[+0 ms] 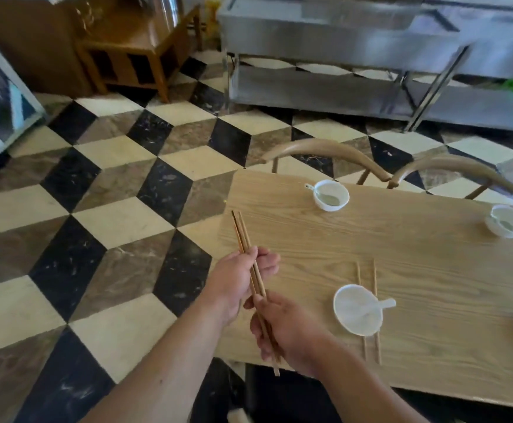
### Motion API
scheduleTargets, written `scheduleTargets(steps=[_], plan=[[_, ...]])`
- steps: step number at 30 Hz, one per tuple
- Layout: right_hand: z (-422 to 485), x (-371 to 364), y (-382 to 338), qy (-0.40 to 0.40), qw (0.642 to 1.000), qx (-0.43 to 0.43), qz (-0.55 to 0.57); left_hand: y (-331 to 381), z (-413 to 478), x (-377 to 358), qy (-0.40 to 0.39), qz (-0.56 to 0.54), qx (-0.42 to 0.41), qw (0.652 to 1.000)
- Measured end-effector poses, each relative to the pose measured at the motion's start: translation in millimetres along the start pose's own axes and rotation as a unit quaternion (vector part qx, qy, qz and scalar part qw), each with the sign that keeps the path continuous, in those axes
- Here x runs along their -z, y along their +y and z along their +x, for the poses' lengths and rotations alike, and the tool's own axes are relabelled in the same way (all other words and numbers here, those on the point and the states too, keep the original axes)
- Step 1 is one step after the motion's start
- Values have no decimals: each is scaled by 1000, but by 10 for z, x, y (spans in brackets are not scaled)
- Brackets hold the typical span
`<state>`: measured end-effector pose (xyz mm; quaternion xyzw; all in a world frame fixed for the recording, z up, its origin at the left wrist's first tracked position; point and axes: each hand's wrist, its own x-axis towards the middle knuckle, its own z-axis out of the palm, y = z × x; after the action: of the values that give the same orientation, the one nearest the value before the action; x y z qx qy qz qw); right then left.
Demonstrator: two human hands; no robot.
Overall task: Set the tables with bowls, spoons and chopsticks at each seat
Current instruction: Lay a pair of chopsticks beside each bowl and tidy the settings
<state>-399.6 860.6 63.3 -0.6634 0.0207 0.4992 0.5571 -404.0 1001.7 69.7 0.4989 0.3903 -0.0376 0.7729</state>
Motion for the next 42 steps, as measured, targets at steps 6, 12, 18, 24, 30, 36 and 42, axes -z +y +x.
scheduleTargets(steps=[6,12,18,24,30,36,42], plan=[[365,-1949,-356,-40,994,3,99,841,-99,1737,-7,64,-59,996],[712,-2708,-794,-17,991,24,127,1323,-202,2695,-5,220,-100,970],[1112,-2890,-1113,-10,992,52,112,1509,91,3054,-25,196,-45,979],[1691,-2759,-1648,-22,982,58,176,2083,801,2928,-28,244,-48,968],[2626,-2360,-2434,-37,973,47,223,2985,1922,2660,-58,368,-57,926],[3368,-2133,-3368,2,982,53,182,3888,2695,2412,-62,383,-67,919],[3924,-1890,-4500,94,991,61,77,4985,3514,2181,-108,370,-67,920]])
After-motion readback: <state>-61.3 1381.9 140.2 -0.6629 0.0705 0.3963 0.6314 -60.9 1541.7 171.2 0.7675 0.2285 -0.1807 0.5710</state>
